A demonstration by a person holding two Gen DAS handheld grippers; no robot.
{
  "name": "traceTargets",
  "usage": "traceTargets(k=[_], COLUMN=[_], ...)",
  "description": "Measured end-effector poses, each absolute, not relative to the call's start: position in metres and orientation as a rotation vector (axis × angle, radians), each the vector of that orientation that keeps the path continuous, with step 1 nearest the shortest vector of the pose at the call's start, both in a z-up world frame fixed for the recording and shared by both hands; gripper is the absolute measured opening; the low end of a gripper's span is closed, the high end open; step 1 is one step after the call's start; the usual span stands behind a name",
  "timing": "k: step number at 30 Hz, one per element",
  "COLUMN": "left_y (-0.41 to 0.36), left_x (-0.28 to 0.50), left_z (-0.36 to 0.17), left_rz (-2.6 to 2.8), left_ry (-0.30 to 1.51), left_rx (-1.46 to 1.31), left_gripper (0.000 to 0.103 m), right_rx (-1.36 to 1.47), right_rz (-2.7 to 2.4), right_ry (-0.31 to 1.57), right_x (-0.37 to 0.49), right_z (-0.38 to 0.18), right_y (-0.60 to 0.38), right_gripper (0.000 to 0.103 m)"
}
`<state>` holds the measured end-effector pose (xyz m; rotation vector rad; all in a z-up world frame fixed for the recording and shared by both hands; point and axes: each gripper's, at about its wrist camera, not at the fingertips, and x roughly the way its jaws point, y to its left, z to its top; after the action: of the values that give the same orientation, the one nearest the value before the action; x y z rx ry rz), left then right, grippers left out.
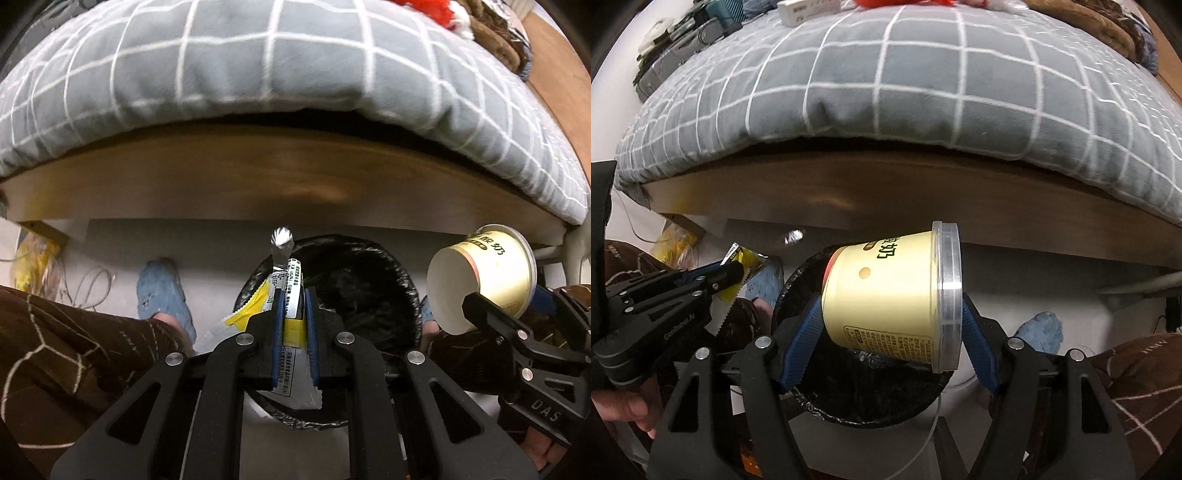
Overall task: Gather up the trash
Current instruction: 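Open the right tool to drop the cream can while the left tool releases the yellow wrapper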
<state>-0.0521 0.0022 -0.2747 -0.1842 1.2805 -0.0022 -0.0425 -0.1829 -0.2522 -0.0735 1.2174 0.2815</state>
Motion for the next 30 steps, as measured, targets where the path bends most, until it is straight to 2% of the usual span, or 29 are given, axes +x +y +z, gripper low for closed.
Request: traceTargets(k=[2, 11, 30], left_y=[0.005, -0.014, -0.079], left_x=[-0.051, -0.046, -0.039], left_z=[-0.278, -0.284, -0.291], left_rz=[0.004, -0.032, -0.154], left_ry=[1.289, 1.302, 1.31], left_rx=[-0.191, -0.162, -0.081], left_gripper=[0.011, 0.011, 0.012], right_rx=[-0.089, -0.128, -0.012], right_rz=[0.287, 0.255, 0.09], right_ry=[1.218, 1.215, 1.242], right_x=[-0.042, -0.046, -0.053], right_z=[-0.257, -0.264, -0.264], right_y=[-0.177, -0.184, -0.255], right_gripper=[0.083, 0.095, 0.095])
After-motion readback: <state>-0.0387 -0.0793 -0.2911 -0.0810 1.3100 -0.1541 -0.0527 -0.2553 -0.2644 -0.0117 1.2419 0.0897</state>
